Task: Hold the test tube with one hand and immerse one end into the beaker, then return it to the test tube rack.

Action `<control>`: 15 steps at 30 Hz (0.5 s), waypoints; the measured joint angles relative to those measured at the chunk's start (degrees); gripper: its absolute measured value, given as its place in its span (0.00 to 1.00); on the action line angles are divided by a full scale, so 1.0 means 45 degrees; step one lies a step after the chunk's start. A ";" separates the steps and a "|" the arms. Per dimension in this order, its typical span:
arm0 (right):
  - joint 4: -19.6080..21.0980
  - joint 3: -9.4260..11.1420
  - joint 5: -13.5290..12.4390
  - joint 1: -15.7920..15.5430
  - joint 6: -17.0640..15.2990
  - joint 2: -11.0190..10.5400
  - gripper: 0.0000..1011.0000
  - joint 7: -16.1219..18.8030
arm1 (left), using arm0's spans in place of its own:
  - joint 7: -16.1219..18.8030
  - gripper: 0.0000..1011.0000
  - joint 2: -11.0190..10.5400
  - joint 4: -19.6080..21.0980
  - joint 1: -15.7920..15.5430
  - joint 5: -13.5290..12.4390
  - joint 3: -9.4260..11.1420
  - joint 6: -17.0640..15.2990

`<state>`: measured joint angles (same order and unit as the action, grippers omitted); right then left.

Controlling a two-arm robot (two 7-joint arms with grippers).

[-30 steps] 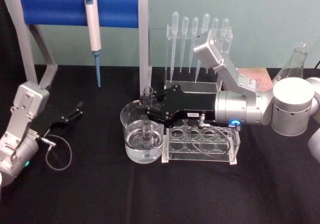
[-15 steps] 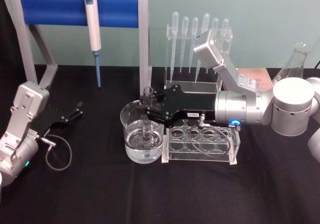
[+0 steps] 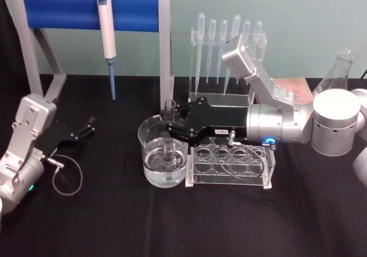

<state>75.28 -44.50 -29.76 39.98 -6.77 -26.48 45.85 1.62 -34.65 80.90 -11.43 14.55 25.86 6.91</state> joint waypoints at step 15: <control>0.0000 0.0000 0.0000 0.0000 0.0000 0.0000 0.24 0.0000 | 0.0000 0.99 0.0000 0.0000 0.0000 0.0001 0.0000 0.0000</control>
<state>75.28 -44.50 -29.76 39.97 -6.77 -26.48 45.85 1.62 -34.64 80.90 -11.43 14.55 25.86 6.91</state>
